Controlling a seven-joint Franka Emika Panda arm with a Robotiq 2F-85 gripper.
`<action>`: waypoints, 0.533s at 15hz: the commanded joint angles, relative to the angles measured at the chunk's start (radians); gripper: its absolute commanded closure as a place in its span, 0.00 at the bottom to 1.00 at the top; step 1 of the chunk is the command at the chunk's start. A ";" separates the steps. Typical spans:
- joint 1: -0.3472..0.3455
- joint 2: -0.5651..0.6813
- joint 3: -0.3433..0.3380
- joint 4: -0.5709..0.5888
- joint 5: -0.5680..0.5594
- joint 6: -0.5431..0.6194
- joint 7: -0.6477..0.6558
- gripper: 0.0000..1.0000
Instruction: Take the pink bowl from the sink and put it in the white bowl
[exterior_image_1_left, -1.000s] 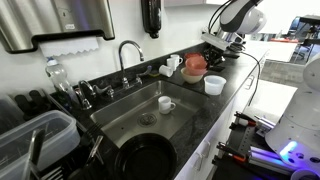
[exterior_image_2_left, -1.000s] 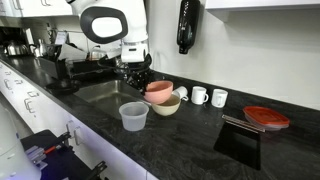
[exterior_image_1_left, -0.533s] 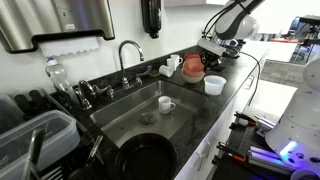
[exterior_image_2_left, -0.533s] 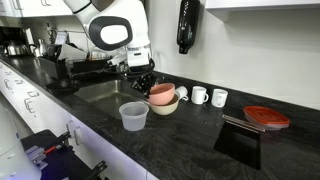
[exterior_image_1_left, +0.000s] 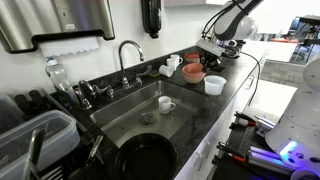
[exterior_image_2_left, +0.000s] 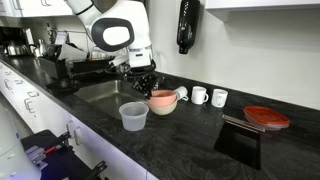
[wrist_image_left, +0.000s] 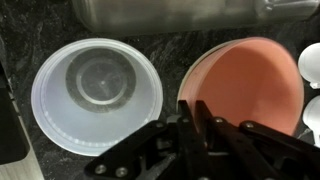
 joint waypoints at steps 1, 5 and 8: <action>-0.013 -0.006 0.020 0.001 -0.043 0.014 0.029 0.55; -0.011 -0.015 0.048 0.014 -0.098 0.011 0.052 0.27; -0.019 -0.030 0.085 0.029 -0.163 0.009 0.086 0.07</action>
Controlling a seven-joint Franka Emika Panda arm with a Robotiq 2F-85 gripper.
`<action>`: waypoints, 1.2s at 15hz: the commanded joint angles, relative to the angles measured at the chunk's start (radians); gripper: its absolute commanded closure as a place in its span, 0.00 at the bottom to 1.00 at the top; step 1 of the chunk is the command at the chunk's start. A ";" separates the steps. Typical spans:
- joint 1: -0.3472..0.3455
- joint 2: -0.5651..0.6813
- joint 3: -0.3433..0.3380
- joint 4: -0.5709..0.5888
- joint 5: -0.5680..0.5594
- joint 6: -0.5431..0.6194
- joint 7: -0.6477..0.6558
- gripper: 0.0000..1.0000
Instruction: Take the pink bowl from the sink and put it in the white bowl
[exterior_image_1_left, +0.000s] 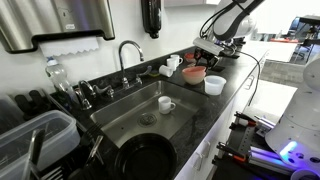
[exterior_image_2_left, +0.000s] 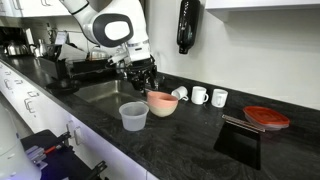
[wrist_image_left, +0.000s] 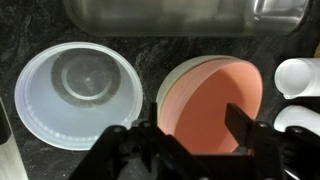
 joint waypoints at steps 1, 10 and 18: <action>-0.018 -0.024 0.043 0.013 -0.076 0.003 0.046 0.00; 0.269 -0.147 0.031 0.014 0.134 -0.189 -0.176 0.00; 0.243 -0.143 0.058 0.012 0.127 -0.172 -0.158 0.00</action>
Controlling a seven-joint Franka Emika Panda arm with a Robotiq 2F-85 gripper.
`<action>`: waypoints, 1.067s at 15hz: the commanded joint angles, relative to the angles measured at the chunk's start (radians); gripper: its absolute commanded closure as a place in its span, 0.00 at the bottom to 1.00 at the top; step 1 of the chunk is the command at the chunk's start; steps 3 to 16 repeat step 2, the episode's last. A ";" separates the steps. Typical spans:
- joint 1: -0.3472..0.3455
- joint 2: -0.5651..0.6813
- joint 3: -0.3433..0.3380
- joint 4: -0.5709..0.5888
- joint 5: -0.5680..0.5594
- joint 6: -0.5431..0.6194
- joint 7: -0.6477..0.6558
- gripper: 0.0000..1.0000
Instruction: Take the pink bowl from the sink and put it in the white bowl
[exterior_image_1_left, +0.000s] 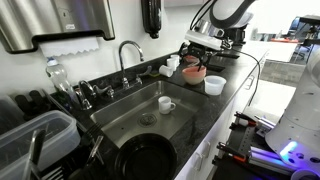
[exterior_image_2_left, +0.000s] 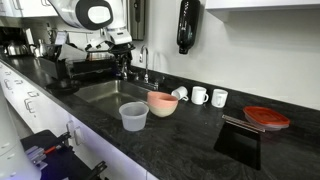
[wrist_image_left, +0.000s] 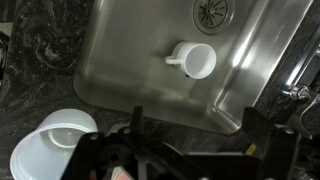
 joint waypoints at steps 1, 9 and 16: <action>-0.020 -0.001 0.022 0.002 0.017 -0.004 -0.013 0.00; -0.020 -0.001 0.022 0.002 0.017 -0.004 -0.013 0.00; -0.020 -0.001 0.022 0.002 0.017 -0.004 -0.013 0.00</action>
